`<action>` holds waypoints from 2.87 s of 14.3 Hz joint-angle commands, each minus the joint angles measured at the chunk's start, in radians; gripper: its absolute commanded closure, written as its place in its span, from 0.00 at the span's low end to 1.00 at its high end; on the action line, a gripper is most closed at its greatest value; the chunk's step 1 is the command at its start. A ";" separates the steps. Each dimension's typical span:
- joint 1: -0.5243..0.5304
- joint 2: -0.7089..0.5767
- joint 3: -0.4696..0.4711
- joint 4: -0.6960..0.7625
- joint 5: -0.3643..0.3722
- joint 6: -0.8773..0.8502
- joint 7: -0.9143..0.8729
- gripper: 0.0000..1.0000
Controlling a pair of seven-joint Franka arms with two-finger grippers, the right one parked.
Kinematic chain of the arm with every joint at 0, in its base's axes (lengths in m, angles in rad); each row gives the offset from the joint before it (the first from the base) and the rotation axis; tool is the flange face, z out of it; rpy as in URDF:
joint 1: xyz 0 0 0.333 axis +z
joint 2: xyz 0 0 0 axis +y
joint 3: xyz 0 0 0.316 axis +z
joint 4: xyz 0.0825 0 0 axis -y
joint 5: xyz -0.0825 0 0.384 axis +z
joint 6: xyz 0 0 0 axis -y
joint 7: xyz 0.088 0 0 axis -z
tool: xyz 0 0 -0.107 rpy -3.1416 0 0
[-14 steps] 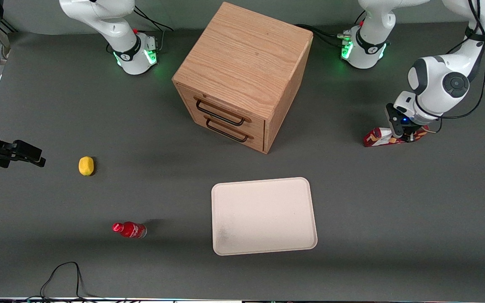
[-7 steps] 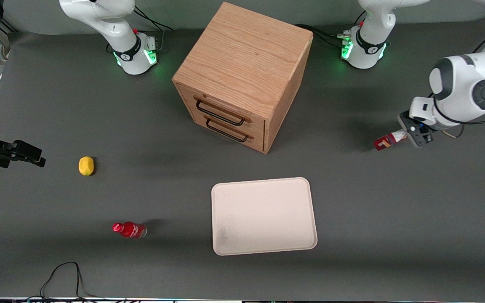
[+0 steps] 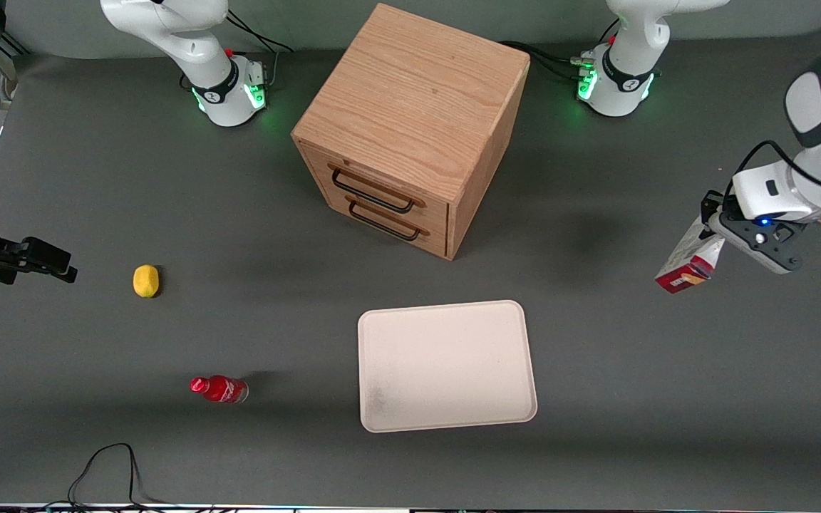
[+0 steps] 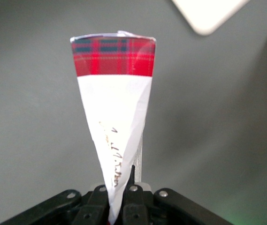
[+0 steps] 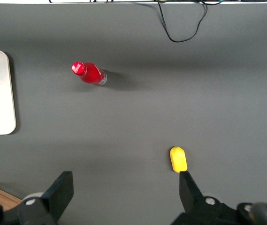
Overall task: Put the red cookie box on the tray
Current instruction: 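Lift the cookie box and carry it with the left gripper to the tray, then lower the cookie box onto the tray's edge and open the left gripper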
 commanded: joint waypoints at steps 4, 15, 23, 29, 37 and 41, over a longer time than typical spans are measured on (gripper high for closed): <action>-0.083 0.224 -0.101 0.412 -0.016 -0.176 -0.536 1.00; -0.287 0.758 -0.152 0.811 0.130 -0.012 -1.089 1.00; -0.334 0.930 -0.152 0.729 0.274 0.218 -1.175 1.00; -0.331 0.947 -0.150 0.710 0.288 0.266 -1.170 0.01; -0.298 0.903 -0.162 0.693 0.297 0.284 -1.184 0.00; -0.255 0.734 -0.182 0.606 0.270 0.195 -1.169 0.00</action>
